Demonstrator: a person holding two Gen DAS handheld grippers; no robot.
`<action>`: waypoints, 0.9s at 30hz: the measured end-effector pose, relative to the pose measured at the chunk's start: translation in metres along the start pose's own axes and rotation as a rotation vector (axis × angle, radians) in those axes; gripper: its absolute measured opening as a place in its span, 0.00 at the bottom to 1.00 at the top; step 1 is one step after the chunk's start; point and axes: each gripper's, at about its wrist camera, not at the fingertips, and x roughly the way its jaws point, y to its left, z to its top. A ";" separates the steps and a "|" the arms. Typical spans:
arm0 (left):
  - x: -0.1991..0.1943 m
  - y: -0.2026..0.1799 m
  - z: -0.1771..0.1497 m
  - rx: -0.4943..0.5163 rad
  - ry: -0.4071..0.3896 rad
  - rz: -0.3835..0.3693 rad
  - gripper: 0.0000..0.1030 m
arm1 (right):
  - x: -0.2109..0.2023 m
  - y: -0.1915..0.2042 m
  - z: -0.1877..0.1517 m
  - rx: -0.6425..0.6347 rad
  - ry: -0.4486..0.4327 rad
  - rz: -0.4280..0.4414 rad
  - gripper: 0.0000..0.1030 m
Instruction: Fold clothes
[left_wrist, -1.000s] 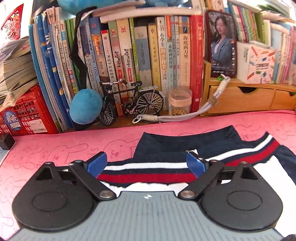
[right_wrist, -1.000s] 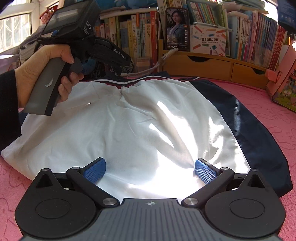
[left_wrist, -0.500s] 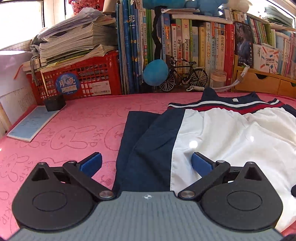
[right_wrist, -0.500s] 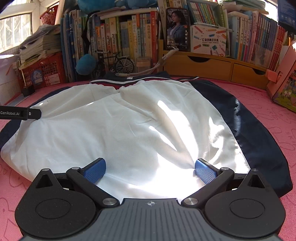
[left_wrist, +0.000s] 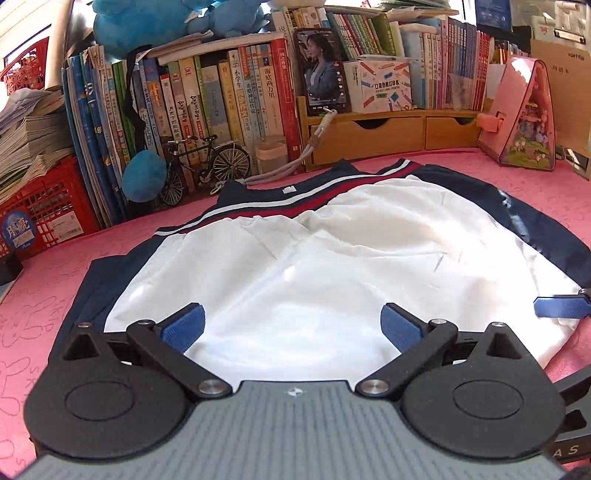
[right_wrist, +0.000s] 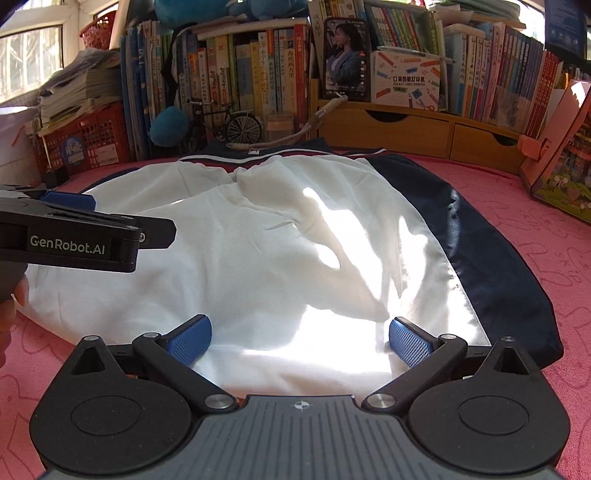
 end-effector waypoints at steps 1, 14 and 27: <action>0.008 -0.005 0.001 0.031 0.021 0.023 0.99 | -0.001 -0.001 -0.001 0.007 0.001 -0.001 1.00; 0.050 0.008 0.019 -0.068 0.105 -0.004 1.00 | 0.010 0.015 0.004 0.060 -0.004 -0.074 1.00; 0.118 0.020 0.068 -0.136 0.139 0.143 1.00 | 0.011 0.015 0.005 0.061 -0.005 -0.072 1.00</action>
